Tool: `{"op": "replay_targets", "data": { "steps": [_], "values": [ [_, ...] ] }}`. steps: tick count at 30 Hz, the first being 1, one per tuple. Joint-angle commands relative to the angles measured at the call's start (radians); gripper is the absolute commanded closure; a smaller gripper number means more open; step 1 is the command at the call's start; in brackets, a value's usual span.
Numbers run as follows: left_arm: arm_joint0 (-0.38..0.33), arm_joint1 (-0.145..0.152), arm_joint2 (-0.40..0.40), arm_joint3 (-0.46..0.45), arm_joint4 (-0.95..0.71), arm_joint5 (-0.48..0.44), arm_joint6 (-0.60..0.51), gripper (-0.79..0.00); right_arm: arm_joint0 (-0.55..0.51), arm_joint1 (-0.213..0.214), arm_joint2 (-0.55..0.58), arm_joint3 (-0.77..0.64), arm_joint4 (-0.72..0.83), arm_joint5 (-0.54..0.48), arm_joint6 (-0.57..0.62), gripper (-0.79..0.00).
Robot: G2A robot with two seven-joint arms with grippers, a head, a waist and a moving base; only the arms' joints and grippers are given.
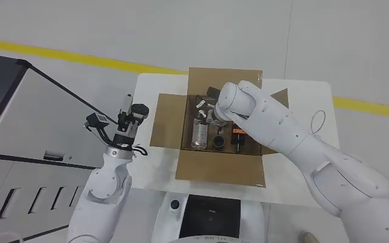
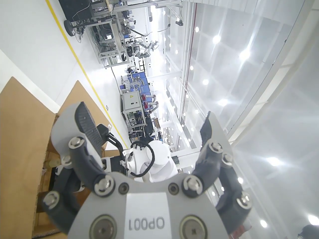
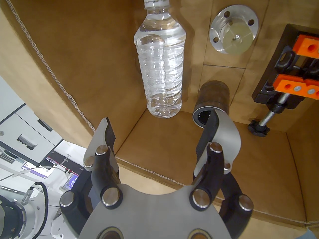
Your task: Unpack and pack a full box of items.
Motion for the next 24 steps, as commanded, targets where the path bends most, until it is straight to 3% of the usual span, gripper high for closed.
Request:
{"op": "replay_targets", "data": {
  "steps": [1, 5, 6, 7, 8, 18, 24],
  "values": [
    [0.000, 0.000, 0.000, 0.000, 0.000, 0.000, 0.000, -0.785, 0.000, 0.000, 0.000, 0.000, 0.000, 0.000, 0.000, -0.671],
    [0.000, 0.000, 0.000, 0.000, 0.000, 0.000, 0.000, -0.785, 0.000, 0.000, 0.000, 0.000, 0.000, 0.000, 0.000, -0.671],
    [0.000, 0.000, 0.000, 0.000, 0.000, 0.000, 0.000, -0.785, -0.004, 0.001, 0.000, 0.002, -0.002, -0.003, -0.004, -0.785],
    [0.000, 0.000, 0.000, 0.000, 0.000, 0.000, 0.000, -0.785, -0.008, 0.002, -0.001, -0.001, -0.009, -0.008, -0.012, -0.782],
    [0.000, 0.000, 0.000, 0.000, 0.000, 0.000, 0.000, -0.785, -0.004, 0.002, -0.008, -0.016, -0.029, 0.006, -0.014, -0.714],
    [0.000, 0.000, 0.000, 0.000, 0.000, 0.000, 0.000, -0.785, 0.031, -0.001, -0.078, -0.181, 0.048, 0.156, -0.156, -0.606],
    [0.000, 0.000, 0.000, 0.000, 0.000, 0.000, 0.000, -0.785, 0.106, -0.009, -0.094, -0.084, 0.107, 0.160, -0.160, -0.610]
  ]
}}
